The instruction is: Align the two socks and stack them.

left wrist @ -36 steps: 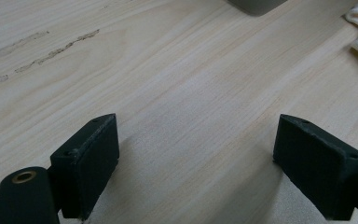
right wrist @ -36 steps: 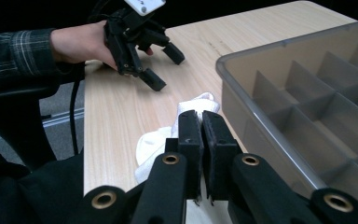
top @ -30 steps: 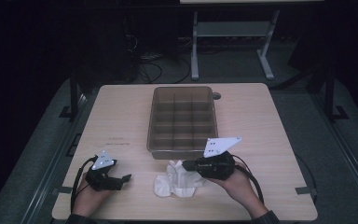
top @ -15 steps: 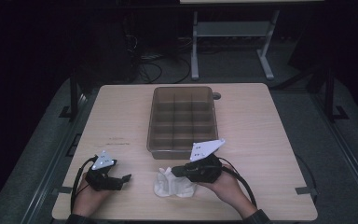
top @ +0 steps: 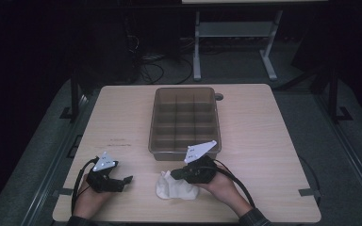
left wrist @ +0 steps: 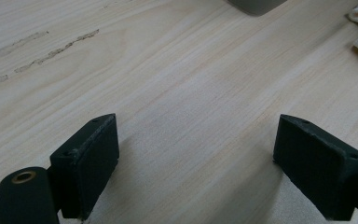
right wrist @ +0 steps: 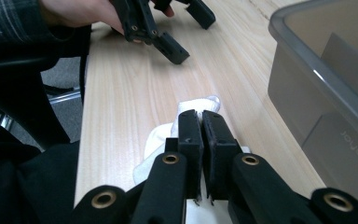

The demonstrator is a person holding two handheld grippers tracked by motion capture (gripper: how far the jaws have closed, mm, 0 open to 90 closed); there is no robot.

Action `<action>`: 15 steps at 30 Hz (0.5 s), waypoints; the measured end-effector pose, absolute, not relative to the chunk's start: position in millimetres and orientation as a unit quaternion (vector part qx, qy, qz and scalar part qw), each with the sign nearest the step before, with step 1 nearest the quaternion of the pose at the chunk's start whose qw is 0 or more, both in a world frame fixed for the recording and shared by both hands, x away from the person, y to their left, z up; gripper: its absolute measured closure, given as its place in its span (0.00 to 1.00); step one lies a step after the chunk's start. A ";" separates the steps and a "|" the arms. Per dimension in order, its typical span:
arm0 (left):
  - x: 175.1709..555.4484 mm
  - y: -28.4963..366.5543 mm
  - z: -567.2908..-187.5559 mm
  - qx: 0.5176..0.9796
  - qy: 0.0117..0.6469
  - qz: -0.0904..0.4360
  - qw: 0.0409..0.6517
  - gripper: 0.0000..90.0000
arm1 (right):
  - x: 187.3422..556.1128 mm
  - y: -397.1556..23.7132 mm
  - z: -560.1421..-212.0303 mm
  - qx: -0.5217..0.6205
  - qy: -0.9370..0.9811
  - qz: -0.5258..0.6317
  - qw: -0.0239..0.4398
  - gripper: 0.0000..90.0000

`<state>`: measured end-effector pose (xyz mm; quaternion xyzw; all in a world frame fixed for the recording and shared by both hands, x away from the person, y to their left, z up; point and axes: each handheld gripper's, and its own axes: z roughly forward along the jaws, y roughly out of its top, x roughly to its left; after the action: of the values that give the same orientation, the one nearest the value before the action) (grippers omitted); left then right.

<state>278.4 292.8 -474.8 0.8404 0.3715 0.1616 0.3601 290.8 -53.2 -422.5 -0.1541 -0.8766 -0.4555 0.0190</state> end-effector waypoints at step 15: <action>278.7 291.7 -474.9 0.840 0.371 0.163 0.361 0.15 | 311.9 -50.7 -455.0 -0.182 -0.893 -0.412 0.015 0.95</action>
<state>278.7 291.7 -474.9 0.8402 0.3711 0.1626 0.3605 311.9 -50.7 -455.0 -0.1817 -0.8926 -0.4122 0.0154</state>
